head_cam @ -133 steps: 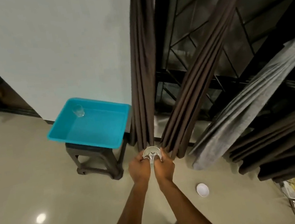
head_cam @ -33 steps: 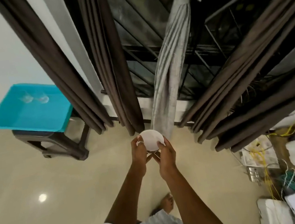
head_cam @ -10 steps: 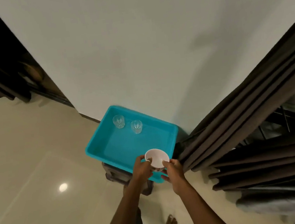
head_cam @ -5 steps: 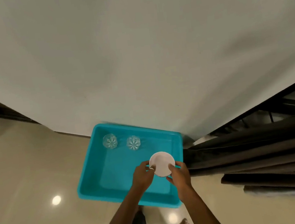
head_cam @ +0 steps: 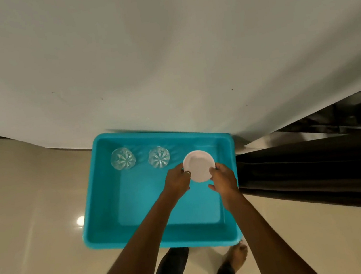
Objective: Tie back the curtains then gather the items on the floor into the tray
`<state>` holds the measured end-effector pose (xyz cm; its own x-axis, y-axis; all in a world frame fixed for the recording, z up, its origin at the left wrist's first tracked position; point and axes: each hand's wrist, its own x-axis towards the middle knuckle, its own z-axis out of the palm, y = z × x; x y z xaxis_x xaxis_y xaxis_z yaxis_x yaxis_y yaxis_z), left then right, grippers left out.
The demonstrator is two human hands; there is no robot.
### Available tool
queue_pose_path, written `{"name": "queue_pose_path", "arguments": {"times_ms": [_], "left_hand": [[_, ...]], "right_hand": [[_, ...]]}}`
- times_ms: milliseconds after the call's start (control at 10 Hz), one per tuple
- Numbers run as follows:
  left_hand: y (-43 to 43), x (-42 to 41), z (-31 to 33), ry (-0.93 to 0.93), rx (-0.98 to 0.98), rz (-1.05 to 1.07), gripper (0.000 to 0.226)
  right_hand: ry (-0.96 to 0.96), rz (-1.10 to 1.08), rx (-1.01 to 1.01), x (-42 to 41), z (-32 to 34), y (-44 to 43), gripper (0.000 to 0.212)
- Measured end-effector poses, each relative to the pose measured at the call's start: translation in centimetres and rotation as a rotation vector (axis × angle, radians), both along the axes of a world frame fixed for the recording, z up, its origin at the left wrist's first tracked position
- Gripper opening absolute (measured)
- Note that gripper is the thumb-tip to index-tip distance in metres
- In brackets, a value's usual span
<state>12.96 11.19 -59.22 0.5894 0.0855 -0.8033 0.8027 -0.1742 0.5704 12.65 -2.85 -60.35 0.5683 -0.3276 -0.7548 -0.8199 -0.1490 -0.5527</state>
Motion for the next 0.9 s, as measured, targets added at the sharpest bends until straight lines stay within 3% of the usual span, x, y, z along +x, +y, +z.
{"name": "queue_pose_path", "arguments": {"times_ms": [500, 900], "left_hand": [[-0.7, 1.2, -6.3, 0.058, -0.090, 0.013, 0.042], [0.7, -0.7, -4.7, 0.110, -0.100, 0.118, 0.060]], "right_hand": [[0.042, 0.034, 0.003, 1.7, -5.2, -0.6, 0.034], [0.090, 0.015, -0.024, 0.0, -2.4, -0.7, 0.038]]}}
